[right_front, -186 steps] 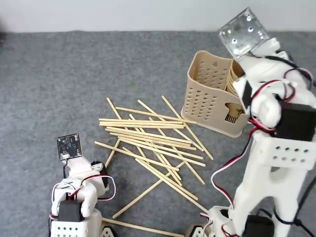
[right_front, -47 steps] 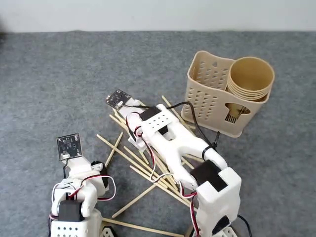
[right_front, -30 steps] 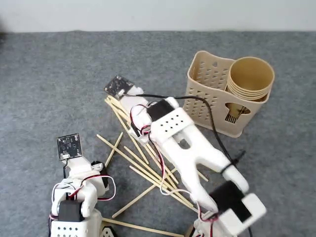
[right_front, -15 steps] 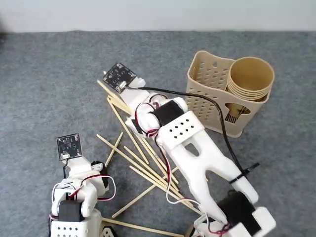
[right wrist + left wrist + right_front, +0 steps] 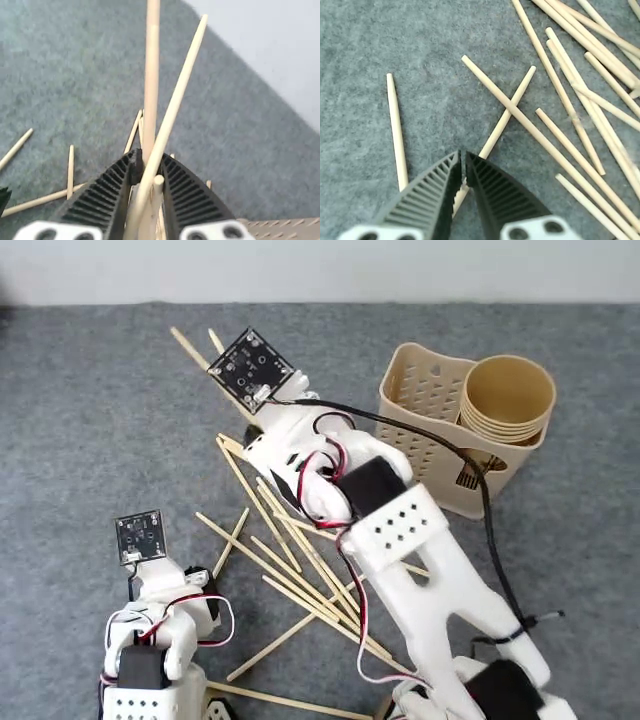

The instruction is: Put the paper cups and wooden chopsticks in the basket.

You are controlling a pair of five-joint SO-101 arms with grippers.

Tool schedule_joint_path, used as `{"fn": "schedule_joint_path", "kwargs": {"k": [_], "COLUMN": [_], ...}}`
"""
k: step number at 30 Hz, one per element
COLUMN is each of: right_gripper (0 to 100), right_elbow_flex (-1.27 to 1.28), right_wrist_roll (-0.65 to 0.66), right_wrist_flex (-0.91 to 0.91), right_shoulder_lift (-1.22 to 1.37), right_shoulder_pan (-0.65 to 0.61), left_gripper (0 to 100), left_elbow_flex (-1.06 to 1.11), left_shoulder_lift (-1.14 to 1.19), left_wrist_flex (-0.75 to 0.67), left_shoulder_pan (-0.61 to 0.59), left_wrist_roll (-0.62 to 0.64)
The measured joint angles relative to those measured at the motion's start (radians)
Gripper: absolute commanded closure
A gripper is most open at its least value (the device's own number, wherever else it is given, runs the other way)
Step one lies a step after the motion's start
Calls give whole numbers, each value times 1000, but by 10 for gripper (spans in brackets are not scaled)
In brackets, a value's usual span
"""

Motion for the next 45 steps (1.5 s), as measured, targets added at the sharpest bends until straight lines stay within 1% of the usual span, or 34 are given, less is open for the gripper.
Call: {"fn": "schedule_joint_path", "kwargs": {"k": [8,28,33,39,45], "right_gripper": [991,991,991,991,991], "right_elbow_flex": [0,0,0,0,0], "right_wrist_roll": [0,0,0,0,0], "right_wrist_flex": [-6,-6,40,43,-46], "right_shoulder_lift": [-104,-264,-304,-308,-302], "right_shoulder_pan": [0,0,2,104,252], "left_gripper": [986,986,986,986,986], "left_elbow_flex": [0,0,0,0,0], "left_shoulder_lift": [0,0,0,0,0], "left_wrist_flex": [0,0,0,0,0], "left_shoulder_pan": [0,0,0,0,0], "left_wrist_roll": [0,0,0,0,0]}}
